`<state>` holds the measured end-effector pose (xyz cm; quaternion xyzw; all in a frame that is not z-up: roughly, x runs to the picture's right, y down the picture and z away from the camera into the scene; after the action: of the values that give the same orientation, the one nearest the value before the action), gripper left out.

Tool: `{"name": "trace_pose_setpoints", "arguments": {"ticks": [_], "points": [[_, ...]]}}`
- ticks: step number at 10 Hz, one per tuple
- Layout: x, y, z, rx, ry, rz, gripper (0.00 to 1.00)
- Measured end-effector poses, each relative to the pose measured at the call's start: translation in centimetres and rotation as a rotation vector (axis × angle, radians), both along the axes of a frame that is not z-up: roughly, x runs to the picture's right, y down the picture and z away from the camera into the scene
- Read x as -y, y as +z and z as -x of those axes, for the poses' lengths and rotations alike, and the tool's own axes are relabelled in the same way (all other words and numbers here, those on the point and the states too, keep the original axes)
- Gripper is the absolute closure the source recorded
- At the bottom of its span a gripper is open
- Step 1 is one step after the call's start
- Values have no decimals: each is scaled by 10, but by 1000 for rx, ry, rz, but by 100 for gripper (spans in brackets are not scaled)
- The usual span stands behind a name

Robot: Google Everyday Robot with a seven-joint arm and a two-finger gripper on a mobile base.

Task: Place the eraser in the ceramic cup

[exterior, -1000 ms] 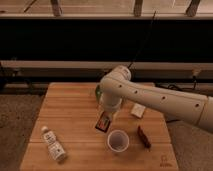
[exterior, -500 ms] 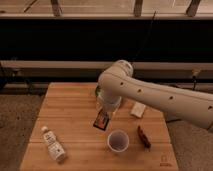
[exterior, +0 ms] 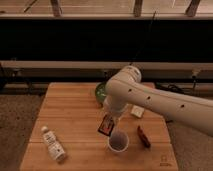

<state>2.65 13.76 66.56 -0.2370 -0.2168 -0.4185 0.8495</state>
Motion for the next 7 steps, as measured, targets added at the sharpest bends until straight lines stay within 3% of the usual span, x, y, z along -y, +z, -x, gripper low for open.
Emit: {"name": "trace_pose_setpoints", "arguments": {"ticks": [7], "points": [[-23,-3,-17,-11,30,7,100]]}}
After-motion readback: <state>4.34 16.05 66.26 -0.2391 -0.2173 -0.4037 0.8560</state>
